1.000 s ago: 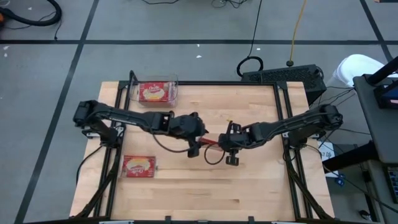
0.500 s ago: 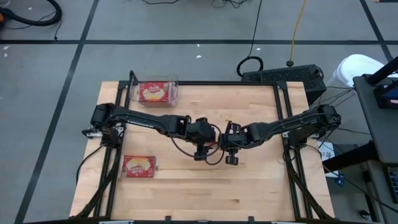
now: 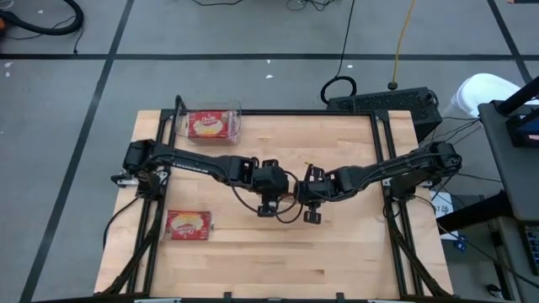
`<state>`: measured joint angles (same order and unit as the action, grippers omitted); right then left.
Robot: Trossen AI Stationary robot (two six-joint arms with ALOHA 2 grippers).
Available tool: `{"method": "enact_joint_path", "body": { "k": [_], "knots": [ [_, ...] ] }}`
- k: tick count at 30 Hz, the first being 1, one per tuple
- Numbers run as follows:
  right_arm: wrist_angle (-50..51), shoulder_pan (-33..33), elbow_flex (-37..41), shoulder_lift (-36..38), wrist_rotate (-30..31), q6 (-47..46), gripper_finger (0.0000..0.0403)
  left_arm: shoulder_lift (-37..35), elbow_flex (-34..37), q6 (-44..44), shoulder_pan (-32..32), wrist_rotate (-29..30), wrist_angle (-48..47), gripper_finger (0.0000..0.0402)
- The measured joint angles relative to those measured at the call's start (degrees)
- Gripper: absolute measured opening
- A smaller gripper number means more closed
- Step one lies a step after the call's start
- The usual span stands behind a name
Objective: Sort popcorn bags into baskets
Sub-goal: Put the red popcorn bag into the transparent bin
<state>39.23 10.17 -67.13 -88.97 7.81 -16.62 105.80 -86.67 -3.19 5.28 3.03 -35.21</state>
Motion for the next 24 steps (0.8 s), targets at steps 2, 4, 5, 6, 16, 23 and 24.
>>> {"method": "enact_joint_path", "body": {
  "k": [2,4,5,6,16,23,24],
  "knots": [
    [-0.05,0.02,0.0,0.0,0.0,0.0,0.0016,0.0,0.0,-0.37,0.0,0.06,-0.43,0.0031],
    [-0.05,0.02,0.0,0.0,0.02,-0.01,0.0017,-0.02,0.0,-0.48,-0.05,0.05,-0.71,0.0031],
    [-0.1,0.06,0.0,0.0,0.0,0.25,0.0019,-0.34,0.0,-0.63,-0.03,0.05,-0.97,0.0031],
    [-0.29,0.31,0.0,0.0,0.07,0.66,0.0023,-0.78,0.0,-0.67,0.08,0.07,-1.48,0.0031],
    [-0.33,2.88,0.0,0.42,14.35,1.05,0.0137,-6.7,0.11,0.34,1.88,1.8,-9.85,0.0033],
    [0.52,5.26,0.02,0.39,22.14,0.78,0.0184,-12.77,0.11,1.82,2.23,4.68,-18.88,0.0033],
    [0.5,5.64,0.02,0.4,22.57,0.53,0.0186,-13.67,0.09,1.87,2.19,5.6,-20.33,0.0033]
  ]
}}
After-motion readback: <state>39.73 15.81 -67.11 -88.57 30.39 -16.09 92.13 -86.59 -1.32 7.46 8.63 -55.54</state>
